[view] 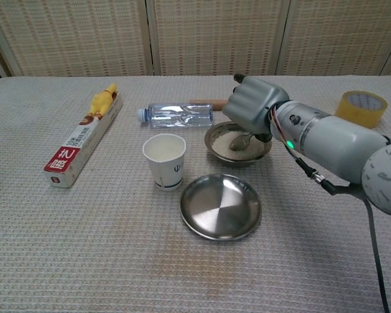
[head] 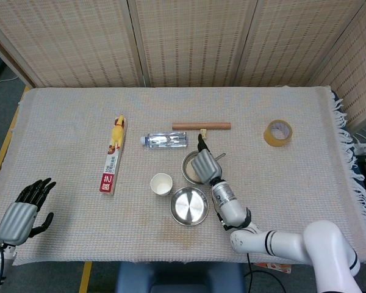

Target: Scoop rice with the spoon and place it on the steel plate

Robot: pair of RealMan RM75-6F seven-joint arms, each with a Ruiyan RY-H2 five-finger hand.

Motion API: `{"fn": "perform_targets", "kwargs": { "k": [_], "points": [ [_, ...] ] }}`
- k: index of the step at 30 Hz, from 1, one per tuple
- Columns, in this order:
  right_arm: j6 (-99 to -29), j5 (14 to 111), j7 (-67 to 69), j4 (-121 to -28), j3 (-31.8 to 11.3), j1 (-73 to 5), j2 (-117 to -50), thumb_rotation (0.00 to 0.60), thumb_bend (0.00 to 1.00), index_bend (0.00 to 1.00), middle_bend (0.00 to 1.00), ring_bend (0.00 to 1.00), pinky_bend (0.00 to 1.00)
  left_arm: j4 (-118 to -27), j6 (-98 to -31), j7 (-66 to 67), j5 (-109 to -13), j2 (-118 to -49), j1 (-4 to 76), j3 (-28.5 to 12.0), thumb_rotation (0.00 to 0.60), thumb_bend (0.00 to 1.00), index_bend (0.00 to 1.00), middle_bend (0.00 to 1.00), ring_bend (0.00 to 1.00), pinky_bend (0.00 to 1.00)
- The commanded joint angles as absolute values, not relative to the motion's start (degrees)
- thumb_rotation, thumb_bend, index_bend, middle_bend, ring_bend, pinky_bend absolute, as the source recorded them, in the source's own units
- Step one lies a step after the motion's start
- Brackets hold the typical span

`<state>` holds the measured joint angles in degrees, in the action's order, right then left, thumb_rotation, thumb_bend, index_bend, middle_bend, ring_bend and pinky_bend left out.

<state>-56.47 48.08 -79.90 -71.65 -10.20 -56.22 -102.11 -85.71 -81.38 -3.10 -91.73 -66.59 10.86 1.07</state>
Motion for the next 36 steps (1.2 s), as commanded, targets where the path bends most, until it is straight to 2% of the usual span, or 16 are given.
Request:
{"fn": "perform_targets", "kwargs": {
  "k": [1, 17, 28, 36],
  "points": [
    [-56.31, 46.64, -78.58, -72.93, -10.51, -56.51, -101.94, 0.6, 0.35, 0.9, 0.56, 0.18, 0.01, -85.68, -81.47, -3.13, -91.79, -66.57, 10.82, 1.1, 0.6, 0.45, 0.0, 0.0, 0.0, 0.13],
    [-55.11, 38.19, -66.35, -77.8, -12.68, -55.49, -98.49, 0.6, 0.35, 0.9, 0.56, 0.19, 0.02, -85.86, -81.62, -2.92, -92.12, -66.57, 10.76, 1.22, 0.6, 0.45, 0.0, 0.0, 0.0, 0.13],
    [-55.07, 39.44, -56.15, -78.79, -12.87, -54.01, -95.26, 0.6, 0.35, 0.9, 0.56, 0.19, 0.02, -85.9, -81.38, -2.48, -91.87, -66.74, 10.79, 1.15, 0.6, 0.45, 0.0, 0.0, 0.0, 0.13],
    [-53.37, 38.3, -52.91, -75.38, -12.02, -54.41, -95.82, 0.6, 0.35, 0.9, 0.56, 0.19, 0.02, -86.08, -81.32, -2.55, -91.94, -66.72, 10.8, 1.24, 0.6, 0.45, 0.0, 0.0, 0.0, 0.14]
  ]
}}
